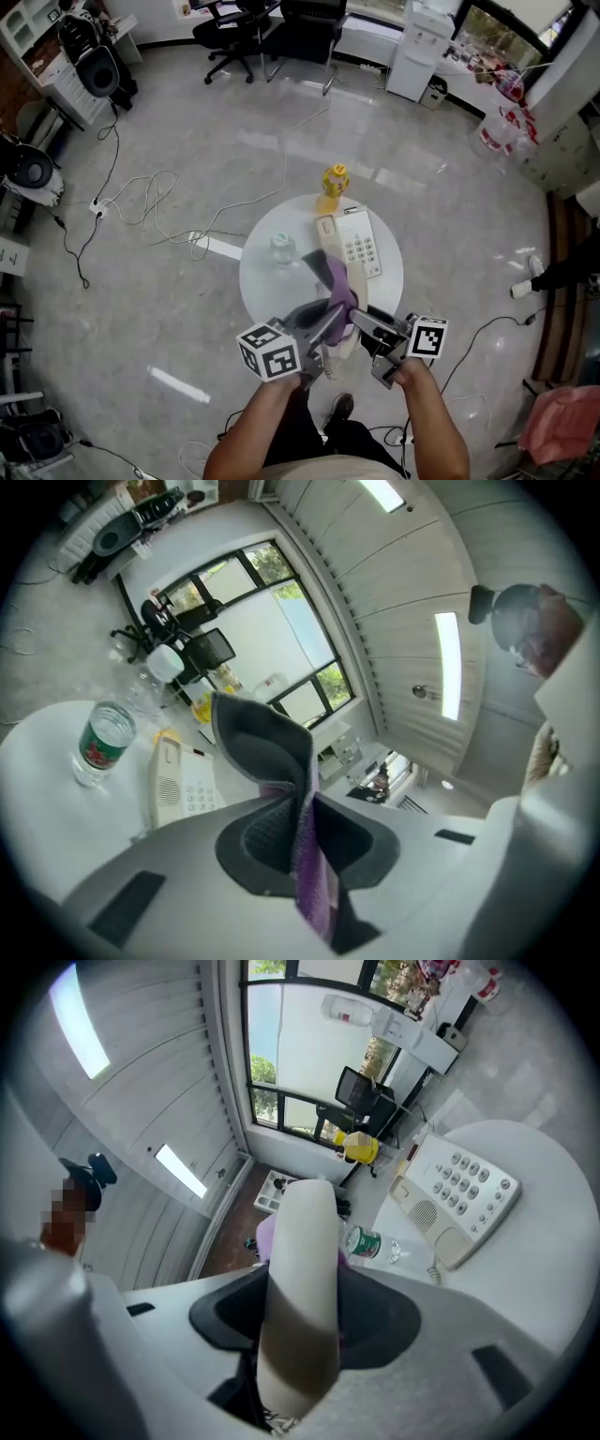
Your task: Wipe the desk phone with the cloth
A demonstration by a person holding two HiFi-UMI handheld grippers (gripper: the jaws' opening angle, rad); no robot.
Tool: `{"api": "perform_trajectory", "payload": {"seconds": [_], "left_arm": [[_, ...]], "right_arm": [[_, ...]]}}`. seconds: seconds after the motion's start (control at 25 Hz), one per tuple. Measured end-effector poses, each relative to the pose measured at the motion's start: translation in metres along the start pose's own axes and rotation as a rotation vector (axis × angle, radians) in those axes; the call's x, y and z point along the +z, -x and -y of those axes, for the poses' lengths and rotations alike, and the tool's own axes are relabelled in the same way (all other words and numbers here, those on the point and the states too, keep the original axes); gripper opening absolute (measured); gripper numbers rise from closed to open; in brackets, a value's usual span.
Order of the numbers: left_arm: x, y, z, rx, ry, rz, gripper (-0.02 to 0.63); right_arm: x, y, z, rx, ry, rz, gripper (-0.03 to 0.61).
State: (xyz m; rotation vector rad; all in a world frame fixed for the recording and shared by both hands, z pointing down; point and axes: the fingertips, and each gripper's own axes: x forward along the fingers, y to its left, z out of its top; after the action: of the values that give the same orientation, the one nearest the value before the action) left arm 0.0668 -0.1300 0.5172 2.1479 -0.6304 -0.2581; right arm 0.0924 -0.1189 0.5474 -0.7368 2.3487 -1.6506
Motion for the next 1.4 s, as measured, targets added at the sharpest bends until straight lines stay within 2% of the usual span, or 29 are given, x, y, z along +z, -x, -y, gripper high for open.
{"api": "perform_trajectory", "payload": {"seconds": [0.16,0.4,0.52,0.72,0.88,1.0,1.12,1.2,1.4], "left_arm": [[-0.013,0.002,0.027,-0.080,0.025,-0.029,0.041],[-0.018,0.019,0.050,-0.198,0.076,-0.049,0.041],[-0.010,0.024,0.054,-0.201,0.120,-0.033,0.041],[0.014,0.027,0.042,-0.190,0.216,0.093,0.041],[0.037,0.027,0.027,-0.138,0.231,0.179,0.041],[0.046,0.025,0.020,-0.111,0.223,0.202,0.041],[0.044,0.020,0.023,-0.119,0.218,0.185,0.041],[0.039,0.015,0.030,-0.138,0.213,0.156,0.041],[0.015,0.006,0.067,-0.241,0.188,0.041,0.041]], "right_arm": [[0.009,0.010,-0.004,0.016,-0.002,0.011,0.204],[0.019,0.010,-0.020,0.130,-0.074,0.061,0.204],[0.024,0.007,-0.029,0.188,-0.121,0.086,0.202],[0.015,0.004,-0.042,0.220,-0.124,0.062,0.202],[-0.002,0.012,-0.046,0.219,-0.140,0.057,0.202],[-0.010,0.020,-0.050,0.219,-0.160,0.080,0.201],[-0.013,0.030,-0.048,0.220,-0.158,0.106,0.201],[-0.008,0.032,-0.043,0.190,-0.148,0.114,0.201],[0.014,0.033,-0.036,0.158,-0.146,0.146,0.201]]}}
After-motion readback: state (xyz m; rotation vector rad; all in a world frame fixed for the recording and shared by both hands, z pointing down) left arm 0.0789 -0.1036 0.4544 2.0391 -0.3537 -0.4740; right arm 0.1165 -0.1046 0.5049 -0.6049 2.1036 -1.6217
